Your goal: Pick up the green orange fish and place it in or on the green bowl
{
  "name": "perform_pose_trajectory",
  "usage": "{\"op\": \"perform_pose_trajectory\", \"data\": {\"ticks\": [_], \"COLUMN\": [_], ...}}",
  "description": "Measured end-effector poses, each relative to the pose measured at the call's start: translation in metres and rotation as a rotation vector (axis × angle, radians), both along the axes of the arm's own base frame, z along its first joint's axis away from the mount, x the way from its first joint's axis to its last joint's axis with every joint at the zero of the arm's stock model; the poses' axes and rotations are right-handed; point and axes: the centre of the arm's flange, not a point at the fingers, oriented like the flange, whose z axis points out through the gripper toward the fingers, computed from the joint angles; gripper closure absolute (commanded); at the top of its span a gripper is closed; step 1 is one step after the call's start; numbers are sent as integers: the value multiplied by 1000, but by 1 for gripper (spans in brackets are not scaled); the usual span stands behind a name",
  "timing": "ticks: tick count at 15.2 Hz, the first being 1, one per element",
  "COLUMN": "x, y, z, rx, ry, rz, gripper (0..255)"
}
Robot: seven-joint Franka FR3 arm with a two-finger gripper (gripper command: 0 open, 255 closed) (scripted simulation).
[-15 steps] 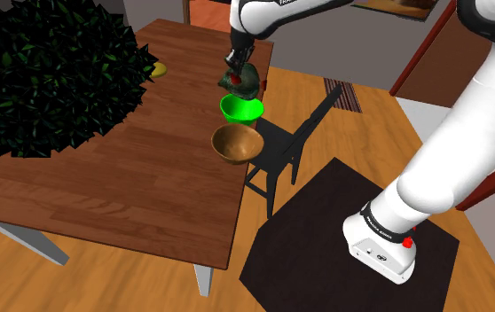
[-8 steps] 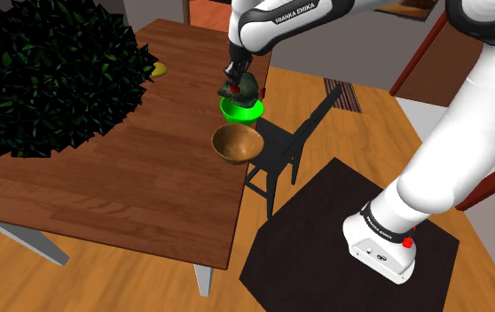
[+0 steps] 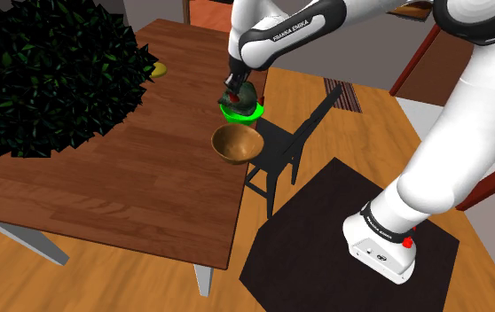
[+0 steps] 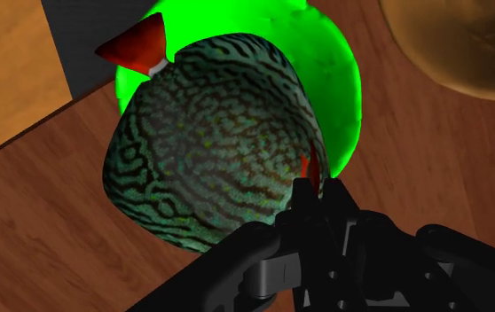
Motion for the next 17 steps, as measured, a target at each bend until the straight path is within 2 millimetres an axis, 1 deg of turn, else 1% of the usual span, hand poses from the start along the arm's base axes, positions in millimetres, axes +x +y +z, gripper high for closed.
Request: {"op": "perform_pose_trajectory", "data": {"ticks": [2, 6, 7, 13, 15, 17], "x": [1, 1, 1, 1, -1, -7], "y": [1, 1, 1, 1, 3, 6], "z": [-4, -6, -6, -5, 10, 33], "rx": [0, 0, 0, 0, 0, 0], "ry": [0, 0, 0, -1, -2, -2], "rz": [0, 0, 0, 0, 0, 0], "gripper": [255, 255, 0, 0, 0, 0]}}
